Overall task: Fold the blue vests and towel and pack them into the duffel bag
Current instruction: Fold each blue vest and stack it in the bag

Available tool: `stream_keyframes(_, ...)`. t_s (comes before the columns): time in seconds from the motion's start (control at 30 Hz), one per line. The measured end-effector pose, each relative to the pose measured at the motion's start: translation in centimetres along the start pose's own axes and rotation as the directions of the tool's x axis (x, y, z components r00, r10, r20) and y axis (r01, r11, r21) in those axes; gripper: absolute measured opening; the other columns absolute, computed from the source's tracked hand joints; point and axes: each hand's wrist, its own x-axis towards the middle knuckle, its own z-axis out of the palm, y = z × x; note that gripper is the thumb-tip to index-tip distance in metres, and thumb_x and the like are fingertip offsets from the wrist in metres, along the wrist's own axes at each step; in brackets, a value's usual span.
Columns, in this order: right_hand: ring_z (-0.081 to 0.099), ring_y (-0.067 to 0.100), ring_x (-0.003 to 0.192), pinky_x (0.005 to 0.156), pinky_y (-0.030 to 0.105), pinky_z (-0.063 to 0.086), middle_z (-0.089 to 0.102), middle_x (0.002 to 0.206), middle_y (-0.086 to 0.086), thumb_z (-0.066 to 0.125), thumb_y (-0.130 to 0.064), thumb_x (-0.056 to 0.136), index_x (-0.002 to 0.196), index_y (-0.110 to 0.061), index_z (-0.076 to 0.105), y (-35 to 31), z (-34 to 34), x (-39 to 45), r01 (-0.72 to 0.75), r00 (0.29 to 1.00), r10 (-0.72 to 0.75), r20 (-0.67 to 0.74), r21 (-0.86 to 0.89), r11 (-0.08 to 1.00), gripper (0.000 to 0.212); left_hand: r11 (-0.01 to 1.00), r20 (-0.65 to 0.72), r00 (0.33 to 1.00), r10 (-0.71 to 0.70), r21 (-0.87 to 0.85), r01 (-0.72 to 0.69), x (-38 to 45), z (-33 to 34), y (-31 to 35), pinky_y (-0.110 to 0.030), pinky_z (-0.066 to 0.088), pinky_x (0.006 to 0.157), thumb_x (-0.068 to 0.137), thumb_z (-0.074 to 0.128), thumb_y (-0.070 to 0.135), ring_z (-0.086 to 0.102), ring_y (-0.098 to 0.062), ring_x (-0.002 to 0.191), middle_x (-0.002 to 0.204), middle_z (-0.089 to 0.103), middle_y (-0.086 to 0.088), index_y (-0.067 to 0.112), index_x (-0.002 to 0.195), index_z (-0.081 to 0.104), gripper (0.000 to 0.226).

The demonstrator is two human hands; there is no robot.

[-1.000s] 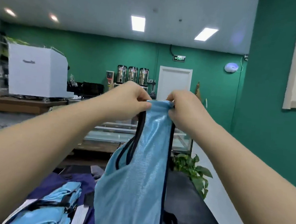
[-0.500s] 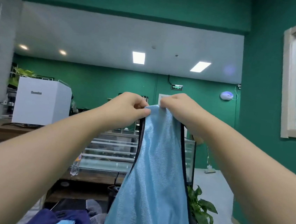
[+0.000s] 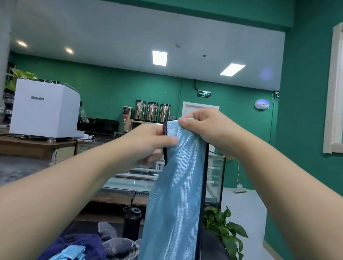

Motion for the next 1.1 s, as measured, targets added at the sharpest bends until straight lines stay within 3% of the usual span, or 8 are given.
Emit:
stream_keyframes(0.13, 0.054, 0.017, 0.066, 0.065, 0.028, 0.042, 0.06, 0.073, 0.001, 0.055, -0.032, 0.096, 0.076, -0.016, 0.064, 0.8, -0.3, 0.3, -0.053, 0.984, 0.044, -0.175, -0.047, 0.997, 0.027, 0.976, 0.186, 0.982, -0.018, 0.217, -0.024, -0.4, 1.5, -1.9, -0.019, 0.026, 0.037, 0.094, 0.056, 0.015, 0.031, -0.008, 0.036, 0.054, 0.055, 0.003, 0.004, 0.094, 0.058, 0.011)
stream_keyframes(0.23, 0.049, 0.017, 0.063, 0.058, 0.025, 0.037, 0.055, 0.071, 0.003, 0.05, -0.032, 0.098, 0.093, -0.012, 0.064, 2.3, -1.2, 0.4, -0.126, 0.956, 0.095, -0.279, -0.092, 0.988, 0.026, 0.888, 0.309, 0.946, -0.097, 0.456, -0.058, -0.7, 2.6, -3.8, -0.03, 0.049, 0.048, 0.088, 0.064, 0.032, 0.048, -0.01, 0.048, 0.075, 0.064, -0.01, 0.006, 0.097, 0.063, 0.028)
stream_keyframes(0.37, 0.044, 0.017, 0.072, 0.064, 0.029, 0.034, 0.052, 0.079, 0.008, 0.052, -0.031, 0.096, 0.093, 0.0, 0.064, 5.3, -3.2, 0.0, -0.184, 0.902, 0.119, -0.414, -0.119, 0.976, 0.033, 0.571, 0.343, 0.914, -0.217, 0.804, -0.166, -2.7, 3.7, -4.7, -0.025, 0.037, 0.046, 0.086, 0.061, 0.052, 0.044, -0.008, 0.051, 0.069, 0.051, 0.003, 0.017, 0.078, 0.051, 0.037)
stream_keyframes(0.5, 0.047, 0.018, 0.069, 0.059, 0.027, 0.034, 0.057, 0.08, 0.007, 0.054, -0.029, 0.096, 0.092, -0.001, 0.067, 7.4, -4.3, -1.4, -0.242, 0.894, 0.178, -0.41, -0.11, 0.964, 0.031, 0.282, 0.383, 0.923, -0.044, 0.891, -0.356, -3.4, 2.6, -4.9, -0.035, 0.042, 0.07, 0.087, 0.045, 0.065, 0.052, -0.016, 0.079, 0.086, 0.054, 0.003, 0.016, 0.082, 0.046, 0.048)
stream_keyframes(0.63, 0.052, 0.017, 0.071, 0.06, 0.026, 0.04, 0.061, 0.084, 0.006, 0.057, -0.028, 0.095, 0.09, -0.006, 0.069, 7.6, -5.3, -2.4, -0.186, 0.886, 0.155, -0.438, -0.029, 0.982, 0.026, 0.366, 0.405, 0.909, 0.104, 0.834, -0.413, -2.8, 1.0, -4.2, -0.031, 0.043, 0.074, 0.096, 0.04, 0.049, 0.05, -0.008, 0.077, 0.08, 0.052, 0.008, 0.024, 0.076, 0.042, 0.032)
stream_keyframes(0.77, 0.053, 0.002, 0.067, 0.056, 0.007, 0.041, 0.062, 0.079, -0.009, 0.058, -0.026, 0.094, 0.094, -0.014, 0.068, 5.6, -6.2, -2.6, 0.006, 0.747, 0.02, -0.665, 0.038, 0.999, 0.016, 0.445, 0.312, 0.868, 0.387, 0.761, -0.472, -3.0, -0.4, -2.8, -0.023, 0.038, 0.064, 0.094, 0.04, 0.05, 0.047, -0.001, 0.071, 0.072, 0.048, 0.015, 0.032, 0.072, 0.044, 0.029)
stream_keyframes(0.87, 0.056, 0.002, 0.062, 0.054, 0.013, 0.044, 0.062, 0.076, -0.007, 0.058, -0.029, 0.095, 0.091, -0.016, 0.066, 5.5, -5.3, -3.7, -0.09, 0.886, 0.072, -0.459, -0.018, 0.996, 0.016, 0.33, 0.386, 0.879, 0.279, 0.821, -0.466, -4.2, -1.1, -3.6, -0.027, 0.04, 0.069, 0.091, 0.036, 0.059, 0.047, -0.004, 0.072, 0.071, 0.049, 0.011, 0.029, 0.07, 0.045, 0.038)
stream_keyframes(1.1, 0.065, 0.006, 0.059, 0.063, 0.024, 0.054, 0.07, 0.069, -0.007, 0.058, -0.031, 0.095, 0.078, -0.023, 0.068, 4.2, -4.7, -6.4, -0.051, 0.936, 0.095, -0.34, 0.135, 0.99, 0.021, 0.624, 0.228, 0.94, 0.254, 0.704, -0.339, -8.2, -1.3, -2.6, -0.013, 0.036, 0.053, 0.083, 0.059, 0.043, 0.048, 0.003, 0.056, 0.061, 0.056, 0.022, 0.044, 0.064, 0.059, 0.019)
